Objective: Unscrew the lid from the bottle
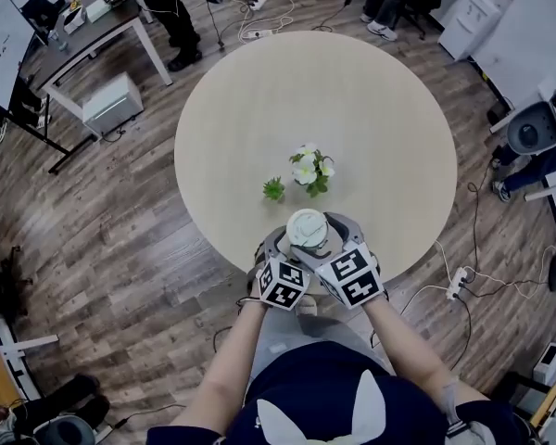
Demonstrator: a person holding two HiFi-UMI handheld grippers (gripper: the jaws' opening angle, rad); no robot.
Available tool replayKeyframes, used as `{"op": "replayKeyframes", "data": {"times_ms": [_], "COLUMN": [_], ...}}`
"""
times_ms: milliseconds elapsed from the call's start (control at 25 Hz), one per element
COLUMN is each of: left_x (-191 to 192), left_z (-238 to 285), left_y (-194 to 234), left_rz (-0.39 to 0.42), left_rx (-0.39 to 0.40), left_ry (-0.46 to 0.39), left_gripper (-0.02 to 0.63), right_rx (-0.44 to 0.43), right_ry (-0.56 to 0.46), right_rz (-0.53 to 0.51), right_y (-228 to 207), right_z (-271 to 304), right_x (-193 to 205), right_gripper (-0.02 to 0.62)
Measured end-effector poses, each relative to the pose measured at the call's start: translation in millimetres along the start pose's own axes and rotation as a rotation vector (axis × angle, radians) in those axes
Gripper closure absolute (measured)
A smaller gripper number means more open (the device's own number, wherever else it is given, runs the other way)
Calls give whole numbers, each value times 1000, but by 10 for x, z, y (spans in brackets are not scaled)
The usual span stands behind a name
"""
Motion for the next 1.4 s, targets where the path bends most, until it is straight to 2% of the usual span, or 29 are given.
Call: {"op": "replayKeyframes", "data": {"times_ms": [320, 920, 1200, 1400], "left_x": [15, 26, 36, 29], "left_z": [24, 29, 20, 14], "left_y": [13, 21, 15, 11], "left_rz": [-14, -11, 3, 9], "left_rx": [19, 56, 65, 70], "left_ry": [4, 16, 20, 30], "left_gripper": [279, 281, 281, 281], "right_rx": [-10, -109, -247, -376], "right_ry": [5, 22, 18, 38], "right_rz": [2, -66, -154, -267], "right_y": [-2, -31, -13, -30], "right_z": [5, -20, -42, -49], "right_x": [9, 26, 31, 23], "right_gripper": [207, 229, 230, 230]}}
Point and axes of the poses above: the fingertips, and each gripper's own axes: z forward along the fingers, y to its left, x out of its underside, the point moved 2 cm from there along -z, backward along the fingers, and after that the axes turned 9 degrees about x, right-handed, at the moved point
